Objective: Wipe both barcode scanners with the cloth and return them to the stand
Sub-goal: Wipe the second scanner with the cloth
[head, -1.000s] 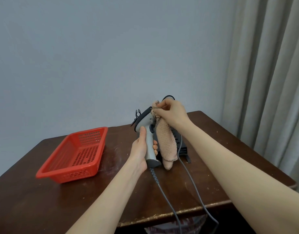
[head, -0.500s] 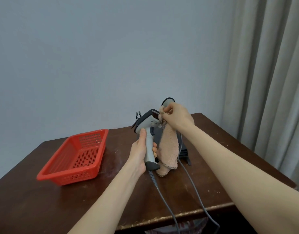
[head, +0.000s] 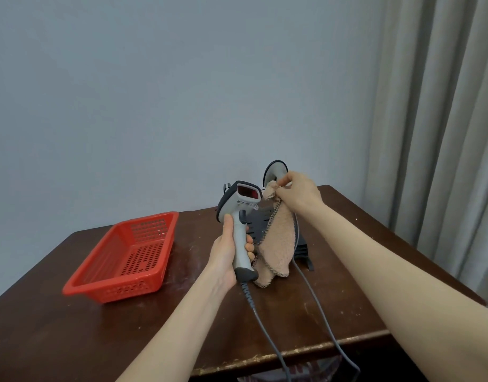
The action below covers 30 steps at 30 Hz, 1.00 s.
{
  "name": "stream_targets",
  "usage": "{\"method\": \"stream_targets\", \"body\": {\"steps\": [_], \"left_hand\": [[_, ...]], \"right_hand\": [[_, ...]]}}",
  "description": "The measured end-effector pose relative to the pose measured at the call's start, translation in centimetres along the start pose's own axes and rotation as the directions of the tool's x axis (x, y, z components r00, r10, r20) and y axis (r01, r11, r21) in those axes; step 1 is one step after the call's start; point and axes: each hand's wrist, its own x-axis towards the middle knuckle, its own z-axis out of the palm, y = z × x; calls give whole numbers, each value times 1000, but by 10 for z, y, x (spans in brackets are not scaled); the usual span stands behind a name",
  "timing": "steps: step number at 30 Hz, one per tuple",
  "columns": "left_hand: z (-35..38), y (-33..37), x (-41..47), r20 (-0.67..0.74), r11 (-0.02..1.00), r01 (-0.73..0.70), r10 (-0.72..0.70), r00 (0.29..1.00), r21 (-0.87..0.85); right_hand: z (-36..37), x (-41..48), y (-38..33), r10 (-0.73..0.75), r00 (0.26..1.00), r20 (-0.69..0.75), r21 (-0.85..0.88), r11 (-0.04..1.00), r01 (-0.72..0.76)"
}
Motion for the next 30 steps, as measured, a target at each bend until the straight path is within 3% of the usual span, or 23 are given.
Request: {"method": "stream_targets", "body": {"steps": [3,5,9,13,19,25,28,30], "left_hand": [[2,1,0,-13,999,-21,21,1000,41],[4,1,0,-22,998,-20,22,1000,55],[7,1,0,-19,999,-11,12,1000,53],[6,-2,-1,-21,996,-26,28,999,91],[8,-2,2,-75,984,-70,83,994,161],[7,-2,0,-67,993,-37,45,997,108],[8,1,-1,-43,1000,-1,2,999,25],[7,5,0,-31,1000,0,0,1000,4]], "right_hand": [[4,-6,-7,-48,998,-29,333,941,54],[8,-10,-14,-98,995,-4,445,891,90],[14,-12,-12,-119,991,67,456,887,75],[13,-12,-8,-91,995,49,424,903,62],[7,-21,-20,-193,979,73,573,811,117],[0,-21,-23,-265,951,160,502,851,153],[0,-16,-14,-220,950,221,358,925,131],[0,-12,-5,-155,973,173,253,961,109]]}}
